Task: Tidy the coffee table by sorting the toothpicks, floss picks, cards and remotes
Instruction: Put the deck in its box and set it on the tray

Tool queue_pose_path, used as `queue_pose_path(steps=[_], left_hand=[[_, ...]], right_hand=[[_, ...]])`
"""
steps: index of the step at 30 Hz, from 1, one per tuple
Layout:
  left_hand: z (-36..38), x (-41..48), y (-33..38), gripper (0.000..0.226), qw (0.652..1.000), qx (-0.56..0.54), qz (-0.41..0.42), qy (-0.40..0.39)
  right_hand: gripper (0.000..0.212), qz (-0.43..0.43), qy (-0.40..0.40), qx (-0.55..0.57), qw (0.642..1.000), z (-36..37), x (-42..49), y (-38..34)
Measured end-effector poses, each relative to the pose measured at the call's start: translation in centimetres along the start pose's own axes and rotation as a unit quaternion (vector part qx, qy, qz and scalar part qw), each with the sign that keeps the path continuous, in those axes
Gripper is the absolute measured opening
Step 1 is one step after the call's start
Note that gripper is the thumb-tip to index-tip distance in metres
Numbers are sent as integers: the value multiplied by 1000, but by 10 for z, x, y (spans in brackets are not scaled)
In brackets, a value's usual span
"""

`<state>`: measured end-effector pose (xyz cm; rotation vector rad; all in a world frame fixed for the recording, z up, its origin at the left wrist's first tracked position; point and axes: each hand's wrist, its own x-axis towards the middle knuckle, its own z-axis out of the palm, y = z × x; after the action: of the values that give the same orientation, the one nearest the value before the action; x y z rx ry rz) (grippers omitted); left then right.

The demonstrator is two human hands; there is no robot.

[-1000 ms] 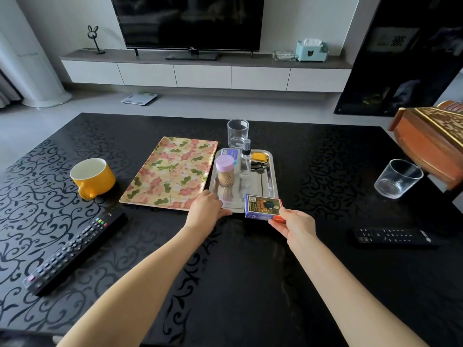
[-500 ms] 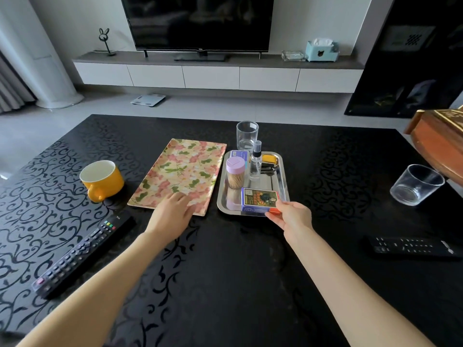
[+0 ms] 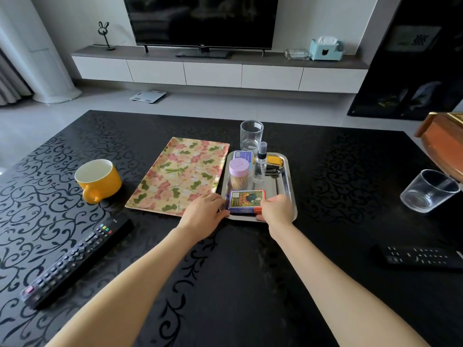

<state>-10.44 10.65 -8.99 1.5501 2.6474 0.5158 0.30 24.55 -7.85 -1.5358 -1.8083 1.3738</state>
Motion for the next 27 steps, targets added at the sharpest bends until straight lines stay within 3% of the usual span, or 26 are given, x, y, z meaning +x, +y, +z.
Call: queue_pose_path(steps=[4,11,19,27], left_hand=[[-1,-1,-9,29,1000,-4,-7,-2],[-2,-11,-10,50,999,41,0,-26],[4,-18,-5,74,995,82,36,-52],[7,-18,-5,88,996,69,36,-47]], right_hand=[[15,-46,-11,-134,990,-14,5,4],[23,-106,-52,-123,985,-31,-2,10],[32,-110,-63,-121,985,-50,-16,29],[40,-107,-28,-289,951,-38,-19,14]])
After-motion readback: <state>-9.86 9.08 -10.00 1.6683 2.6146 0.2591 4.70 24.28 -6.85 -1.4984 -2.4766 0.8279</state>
